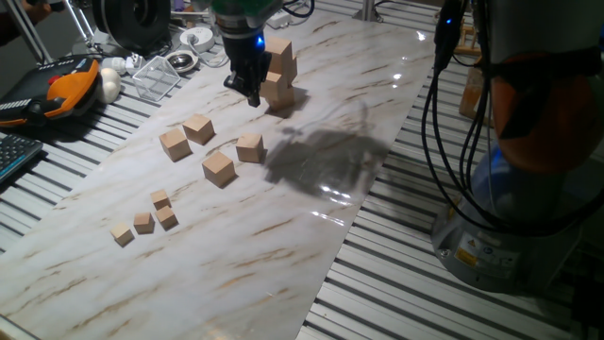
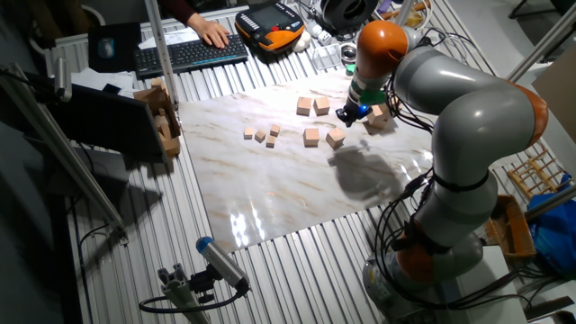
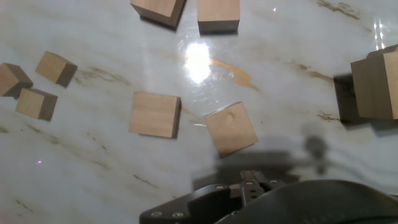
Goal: Stack the blocks into a cross shape
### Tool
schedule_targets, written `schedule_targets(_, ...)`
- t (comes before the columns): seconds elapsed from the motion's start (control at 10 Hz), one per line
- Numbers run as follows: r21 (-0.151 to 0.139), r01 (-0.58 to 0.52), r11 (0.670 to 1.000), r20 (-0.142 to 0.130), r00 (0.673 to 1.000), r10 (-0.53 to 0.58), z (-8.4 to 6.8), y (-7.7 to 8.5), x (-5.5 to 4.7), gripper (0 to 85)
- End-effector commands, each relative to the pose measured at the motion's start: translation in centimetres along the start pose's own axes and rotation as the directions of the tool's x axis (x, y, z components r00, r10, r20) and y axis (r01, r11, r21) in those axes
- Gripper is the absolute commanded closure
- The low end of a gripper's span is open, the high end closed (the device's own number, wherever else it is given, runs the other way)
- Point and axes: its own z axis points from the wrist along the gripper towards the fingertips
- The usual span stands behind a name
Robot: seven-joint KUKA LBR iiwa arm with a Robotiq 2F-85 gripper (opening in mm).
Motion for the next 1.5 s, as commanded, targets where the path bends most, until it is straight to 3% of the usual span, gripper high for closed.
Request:
schedule_targets(0.0, 0.0, 0.0, 1.0, 0.0, 1.0, 0.0, 0.02, -0.03, -0.01, 85.0)
schedule_targets(1.4, -0.001, 0.001, 1.0, 0.012, 1.0, -0.001, 0.46, -0.44, -0.11, 85.0)
